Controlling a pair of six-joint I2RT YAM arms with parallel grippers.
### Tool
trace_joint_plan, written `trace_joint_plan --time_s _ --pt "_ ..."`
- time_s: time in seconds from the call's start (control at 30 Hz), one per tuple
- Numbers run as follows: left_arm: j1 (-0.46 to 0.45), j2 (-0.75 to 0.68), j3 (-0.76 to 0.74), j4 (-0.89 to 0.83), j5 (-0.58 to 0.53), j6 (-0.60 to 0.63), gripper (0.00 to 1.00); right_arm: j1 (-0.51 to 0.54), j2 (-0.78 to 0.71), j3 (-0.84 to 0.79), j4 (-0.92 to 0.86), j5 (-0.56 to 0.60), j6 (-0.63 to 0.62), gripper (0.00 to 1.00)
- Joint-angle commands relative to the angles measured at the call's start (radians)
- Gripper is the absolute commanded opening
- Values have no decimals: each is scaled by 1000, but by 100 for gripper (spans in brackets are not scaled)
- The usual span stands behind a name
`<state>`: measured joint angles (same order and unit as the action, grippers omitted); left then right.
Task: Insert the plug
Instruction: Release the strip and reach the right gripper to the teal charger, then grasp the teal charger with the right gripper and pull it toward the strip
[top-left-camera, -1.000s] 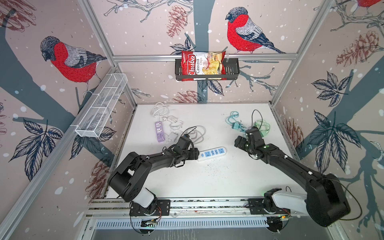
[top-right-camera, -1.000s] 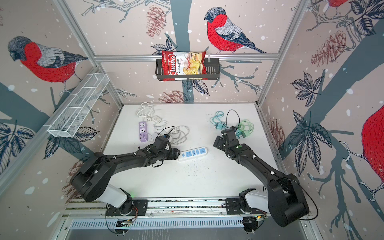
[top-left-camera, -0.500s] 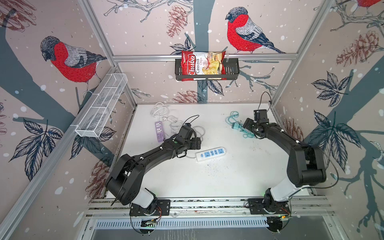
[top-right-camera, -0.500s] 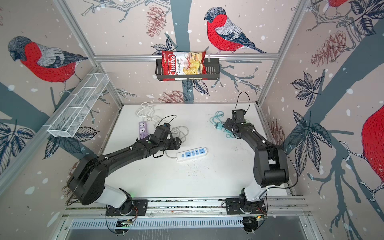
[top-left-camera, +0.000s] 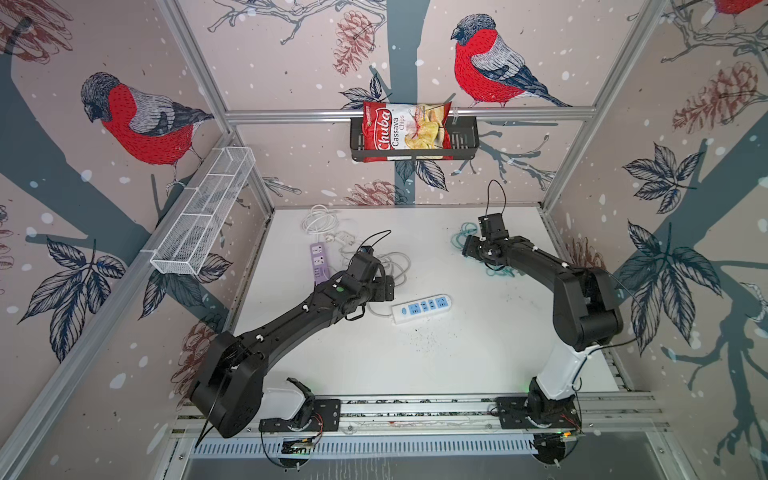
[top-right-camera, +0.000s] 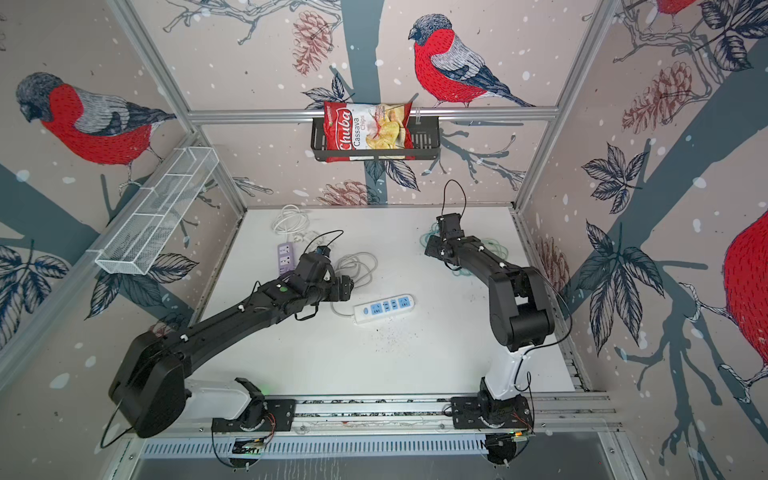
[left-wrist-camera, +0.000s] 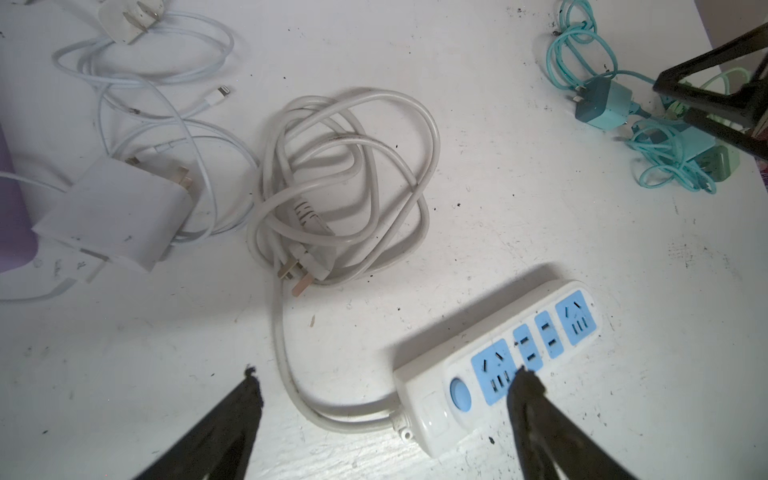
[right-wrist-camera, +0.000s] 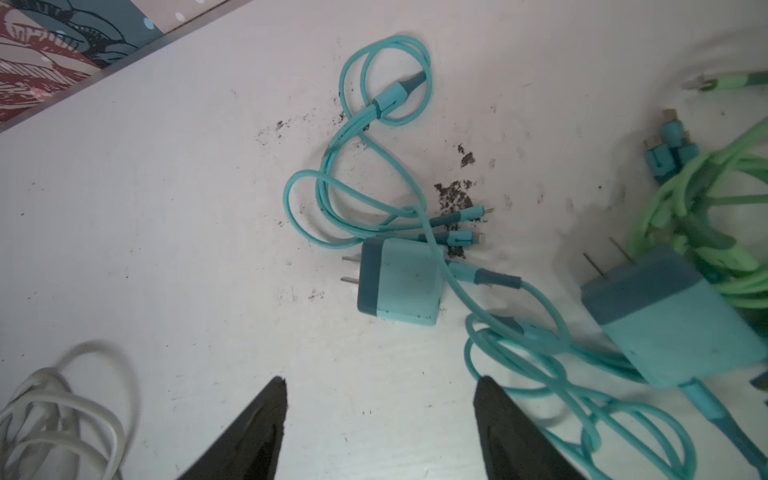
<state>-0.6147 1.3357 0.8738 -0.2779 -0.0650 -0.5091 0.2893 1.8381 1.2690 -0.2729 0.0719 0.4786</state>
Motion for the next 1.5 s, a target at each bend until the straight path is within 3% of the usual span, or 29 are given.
trace_joint_plan --time_s 0.0,0.43,0.63,0.8,1.0,1.13,1.3,1.47 --pt "0 -29 -15 -28 -13 -12 91 7 49 48 -24 19 23 72" --pt "0 -37 -36 -26 -32 -41 91 23 222 201 -112 119 6 73" --pt "0 -36 -55 -5 -15 -42 91 21 269 233 -118 111 5 71" --pt "0 -49 -60 -10 -25 -42 91 29 279 232 -126 121 5 63" --pt "0 -59 -73 -3 -20 -39 91 63 268 213 -138 119 -32 39" --pt "0 -60 -72 -22 -21 -41 91 99 209 175 -157 109 -31 31" --pt "0 -108 -109 -4 -14 -50 91 163 101 94 -172 95 -26 29" --pt "0 -127 -110 5 9 -37 91 230 -40 -93 -129 38 23 28"
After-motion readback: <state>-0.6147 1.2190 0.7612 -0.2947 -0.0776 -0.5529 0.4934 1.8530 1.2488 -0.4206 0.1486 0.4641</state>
